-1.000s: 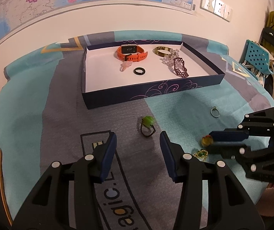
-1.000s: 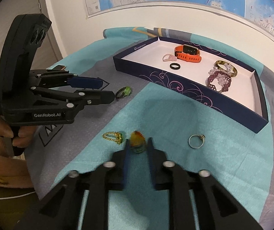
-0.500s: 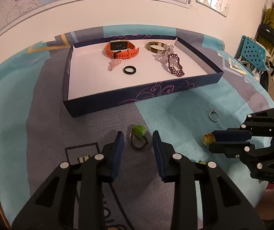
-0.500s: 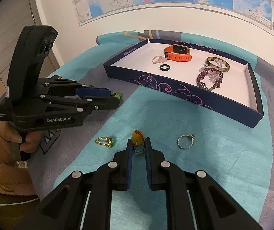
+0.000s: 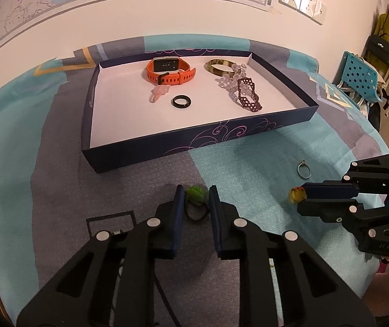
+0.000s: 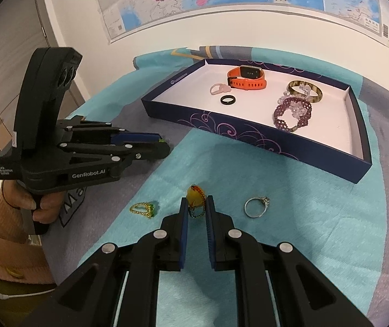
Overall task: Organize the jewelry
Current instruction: 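Grasp the green-stone ring with the left tool while the right tool grasps the yellow-stone ring, then carry the green-stone ring and yellow-stone ring over the box with both tools, then lower both rings into the box and open both tools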
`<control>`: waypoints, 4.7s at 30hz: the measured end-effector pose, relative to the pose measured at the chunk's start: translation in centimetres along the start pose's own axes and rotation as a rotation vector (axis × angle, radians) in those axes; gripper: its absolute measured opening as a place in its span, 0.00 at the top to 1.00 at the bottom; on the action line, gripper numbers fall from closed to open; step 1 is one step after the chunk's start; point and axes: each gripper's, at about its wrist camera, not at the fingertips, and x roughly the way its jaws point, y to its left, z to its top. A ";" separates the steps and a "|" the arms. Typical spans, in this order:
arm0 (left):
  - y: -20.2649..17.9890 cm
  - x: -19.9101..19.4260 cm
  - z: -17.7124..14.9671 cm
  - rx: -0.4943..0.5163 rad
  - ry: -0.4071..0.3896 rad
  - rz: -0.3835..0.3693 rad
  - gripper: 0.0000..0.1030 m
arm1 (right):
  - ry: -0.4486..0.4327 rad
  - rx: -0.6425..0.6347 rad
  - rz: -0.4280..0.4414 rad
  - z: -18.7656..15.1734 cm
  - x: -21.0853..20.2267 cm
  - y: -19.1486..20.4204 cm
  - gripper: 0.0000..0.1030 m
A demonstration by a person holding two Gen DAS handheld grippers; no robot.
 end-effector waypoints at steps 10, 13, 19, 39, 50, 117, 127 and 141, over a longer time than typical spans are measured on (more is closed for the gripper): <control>-0.6 -1.1 0.1 -0.007 -0.026 -0.023 0.82 | -0.029 0.031 -0.004 0.6 -0.8 -1.0 0.89; -0.9 -1.7 0.3 -0.004 -0.043 -0.032 0.82 | -0.037 0.037 -0.007 0.9 -1.0 -1.3 0.89; -1.3 -2.4 0.8 0.007 -0.064 -0.039 0.82 | -0.051 0.043 -0.012 1.4 -1.2 -1.7 0.89; -0.7 -3.6 1.8 -0.008 -0.107 -0.054 0.82 | -0.063 0.034 -0.017 2.3 -1.3 -1.7 0.89; -0.3 -3.9 2.8 -0.004 -0.131 -0.054 0.82 | -0.072 0.024 -0.032 3.3 -1.3 -1.9 0.89; 1.7 5.3 9.1 -0.026 -0.006 0.041 0.82 | -0.021 0.103 -0.101 10.1 5.4 -8.0 0.89; 1.9 5.7 9.2 -0.036 0.006 0.052 0.82 | -0.006 0.102 -0.127 10.3 6.1 -8.1 0.89; 1.9 4.9 9.1 -0.038 -0.015 0.060 0.68 | -0.017 0.116 -0.141 10.1 5.7 -8.0 0.88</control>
